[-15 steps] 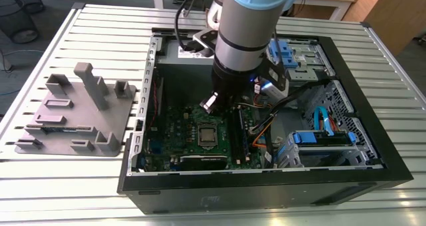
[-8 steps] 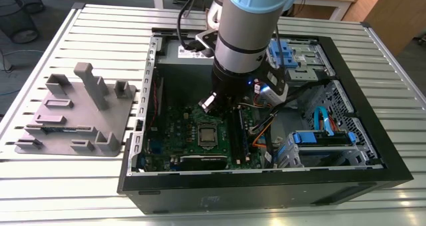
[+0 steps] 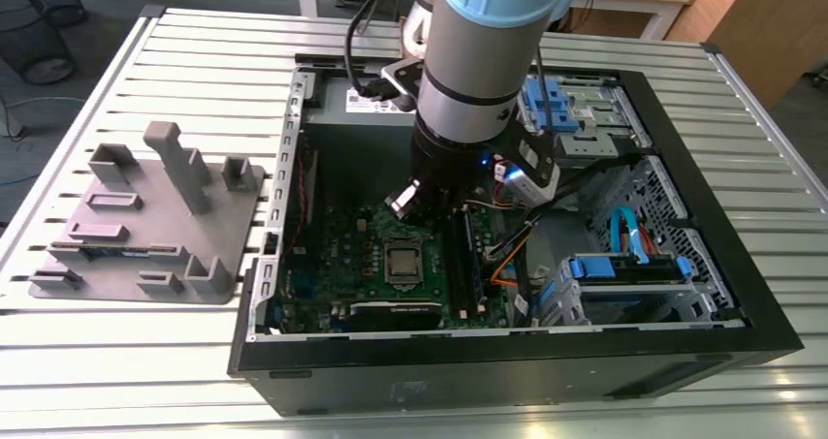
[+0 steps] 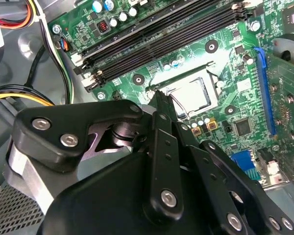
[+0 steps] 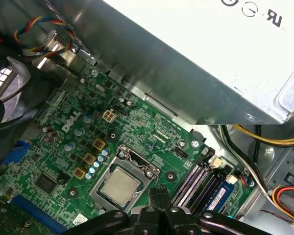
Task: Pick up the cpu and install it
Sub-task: 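Install the first cpu locking lever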
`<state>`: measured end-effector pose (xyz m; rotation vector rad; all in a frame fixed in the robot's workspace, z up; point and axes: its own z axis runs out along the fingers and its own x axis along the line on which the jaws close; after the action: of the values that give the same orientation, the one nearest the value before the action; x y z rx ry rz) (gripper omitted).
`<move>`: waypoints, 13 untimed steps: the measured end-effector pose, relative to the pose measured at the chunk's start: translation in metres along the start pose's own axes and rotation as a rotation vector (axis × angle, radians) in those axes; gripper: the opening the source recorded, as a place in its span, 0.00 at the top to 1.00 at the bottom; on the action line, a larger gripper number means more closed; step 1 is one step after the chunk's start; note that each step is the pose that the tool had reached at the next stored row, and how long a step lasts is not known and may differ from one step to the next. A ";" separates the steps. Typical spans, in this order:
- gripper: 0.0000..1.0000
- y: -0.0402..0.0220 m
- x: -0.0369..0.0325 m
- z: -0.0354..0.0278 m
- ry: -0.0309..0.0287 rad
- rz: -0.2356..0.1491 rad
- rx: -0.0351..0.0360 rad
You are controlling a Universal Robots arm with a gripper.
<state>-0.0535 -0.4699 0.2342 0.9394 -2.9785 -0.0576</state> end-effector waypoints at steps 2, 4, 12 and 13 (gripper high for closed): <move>0.89 0.0003 0.0003 0.0008 0.0002 0.000 0.0007; 0.89 0.0003 0.0006 0.0019 0.0017 0.000 0.0025; 0.89 0.0016 0.0030 0.0076 0.0088 0.004 0.0127; 0.89 0.0016 0.0032 0.0084 0.0099 0.004 0.0142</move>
<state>-0.0572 -0.4702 0.2259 0.9319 -2.9758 -0.0317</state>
